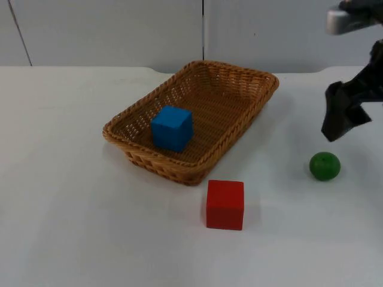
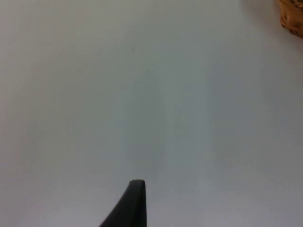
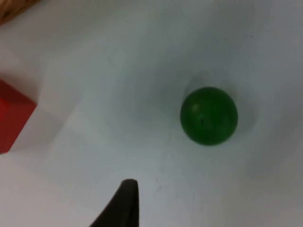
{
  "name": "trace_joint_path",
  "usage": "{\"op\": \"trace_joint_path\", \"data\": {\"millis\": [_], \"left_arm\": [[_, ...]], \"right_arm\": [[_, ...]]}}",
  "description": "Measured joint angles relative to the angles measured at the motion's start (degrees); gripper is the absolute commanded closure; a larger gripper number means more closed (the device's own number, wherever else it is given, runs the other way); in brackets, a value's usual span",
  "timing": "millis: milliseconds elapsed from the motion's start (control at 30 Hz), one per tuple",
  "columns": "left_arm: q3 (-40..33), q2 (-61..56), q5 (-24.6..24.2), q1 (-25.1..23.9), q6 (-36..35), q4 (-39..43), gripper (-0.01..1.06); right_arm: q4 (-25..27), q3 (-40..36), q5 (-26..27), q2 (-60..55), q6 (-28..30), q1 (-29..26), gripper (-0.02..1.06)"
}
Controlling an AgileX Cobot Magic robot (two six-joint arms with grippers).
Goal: Place all geometric objects except the red cube into the basket.
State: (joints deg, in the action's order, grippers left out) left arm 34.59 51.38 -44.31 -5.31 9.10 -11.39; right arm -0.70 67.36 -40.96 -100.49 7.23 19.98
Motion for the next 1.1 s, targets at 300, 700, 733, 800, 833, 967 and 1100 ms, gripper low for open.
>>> {"op": "trace_joint_path", "data": {"millis": [300, 700, 733, 800, 833, 967, 1100], "left_arm": [[0.0, 0.0, 0.0, 0.0, 0.29, 0.23, 0.0], [0.0, 0.0, 0.0, 0.0, 1.1, 0.23, 0.0], [0.0, 0.0, 0.0, 0.0, 1.1, 0.23, 0.0], [0.0, 0.0, 0.0, 0.0, 1.1, 0.23, 0.0], [0.0, 0.0, 0.0, 0.0, 1.1, 0.23, 0.0], [0.0, 0.0, 0.0, 0.0, 1.1, 0.23, 0.0], [0.0, 0.0, 0.0, 0.0, 1.1, 0.23, 0.0]], "right_arm": [[-0.4, 9.54, 7.73, -15.56, -0.1, 0.58, -0.01], [-0.4, 10.03, 9.79, -24.21, -0.83, 1.04, 0.2], [-0.4, 10.03, 9.79, -24.45, -1.24, 1.04, 0.34], [-0.4, 10.03, 9.79, -24.45, -1.56, 1.04, 0.48], [-0.4, 10.03, 9.79, -24.45, -1.9, 1.04, 0.64], [-0.4, 10.03, 9.28, -23.5, -2.31, 1.04, 1.04], [-0.4, 10.03, 8.47, -19.55, -2.31, 1.04, 1.05]]}}
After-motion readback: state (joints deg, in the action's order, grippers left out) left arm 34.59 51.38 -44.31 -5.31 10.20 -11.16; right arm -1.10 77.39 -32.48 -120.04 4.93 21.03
